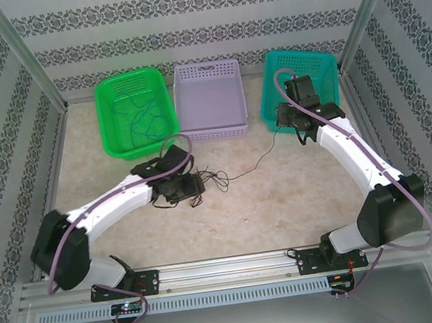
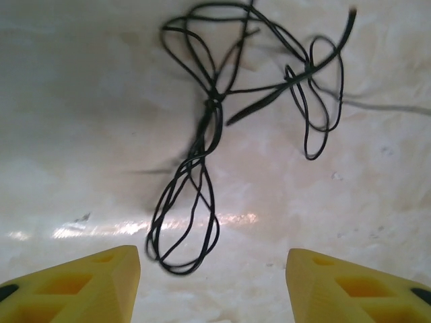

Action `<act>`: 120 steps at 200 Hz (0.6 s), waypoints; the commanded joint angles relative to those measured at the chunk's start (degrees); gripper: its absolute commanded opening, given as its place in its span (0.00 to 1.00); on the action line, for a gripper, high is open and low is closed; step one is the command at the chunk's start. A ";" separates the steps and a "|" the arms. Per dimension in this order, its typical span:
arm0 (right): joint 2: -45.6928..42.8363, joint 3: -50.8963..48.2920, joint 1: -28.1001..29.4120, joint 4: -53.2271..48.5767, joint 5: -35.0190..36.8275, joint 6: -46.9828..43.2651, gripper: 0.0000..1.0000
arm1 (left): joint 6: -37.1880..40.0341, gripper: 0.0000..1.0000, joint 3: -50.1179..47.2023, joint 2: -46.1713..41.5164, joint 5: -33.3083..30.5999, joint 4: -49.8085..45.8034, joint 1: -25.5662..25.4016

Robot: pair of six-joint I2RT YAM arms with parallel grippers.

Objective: Untangle the cables

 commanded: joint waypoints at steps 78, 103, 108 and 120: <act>-0.53 0.04 0.19 -0.75 -0.09 -0.57 0.00 | 4.92 0.32 6.36 17.49 -17.26 -9.91 -3.68; -0.55 1.45 -1.13 -0.98 1.26 -1.71 0.00 | 1.20 0.00 5.30 17.58 -23.06 -14.59 -2.56; -0.58 1.89 -1.65 -1.08 1.51 -2.01 0.00 | 0.49 0.00 4.82 17.22 -23.74 -15.39 -2.03; -0.57 3.11 -3.16 -1.06 1.94 -2.52 0.00 | 0.02 0.00 2.96 15.49 -24.30 -16.10 -0.49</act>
